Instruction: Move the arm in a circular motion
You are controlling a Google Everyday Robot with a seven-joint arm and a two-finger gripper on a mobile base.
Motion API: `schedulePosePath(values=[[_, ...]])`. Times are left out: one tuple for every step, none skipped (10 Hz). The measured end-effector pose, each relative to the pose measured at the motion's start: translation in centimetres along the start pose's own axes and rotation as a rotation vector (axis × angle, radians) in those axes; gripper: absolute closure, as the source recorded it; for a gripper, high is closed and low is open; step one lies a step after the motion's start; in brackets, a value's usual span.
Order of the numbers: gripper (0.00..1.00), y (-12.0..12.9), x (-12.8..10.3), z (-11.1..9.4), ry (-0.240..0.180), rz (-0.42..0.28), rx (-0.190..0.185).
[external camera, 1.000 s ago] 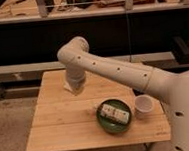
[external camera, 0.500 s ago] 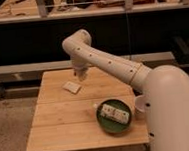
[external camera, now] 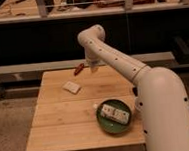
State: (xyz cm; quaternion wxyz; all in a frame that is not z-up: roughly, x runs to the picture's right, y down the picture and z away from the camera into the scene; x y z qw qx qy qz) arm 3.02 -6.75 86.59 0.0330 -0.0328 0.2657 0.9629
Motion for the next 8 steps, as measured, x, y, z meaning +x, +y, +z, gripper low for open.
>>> schedulePosePath(values=[[1.0, 0.2, -1.2, -0.2, -0.003, 0.026, -0.004], [1.0, 0.2, -2.7, -0.4, -0.01, 0.054, -0.002], [1.0, -0.2, -4.5, -0.5, -0.025, 0.081, 0.013], [1.0, -0.4, -5.3, -0.6, -0.031, 0.094, 0.017], [1.0, -0.4, -5.2, -0.6, -0.031, 0.092, 0.019], [0.98, -0.3, -4.9, -0.6, -0.03, 0.089, 0.018], [0.92, -0.4, -4.8, -0.6, -0.024, 0.088, 0.02], [0.84, -0.4, -4.9, -0.6, -0.026, 0.09, 0.02]])
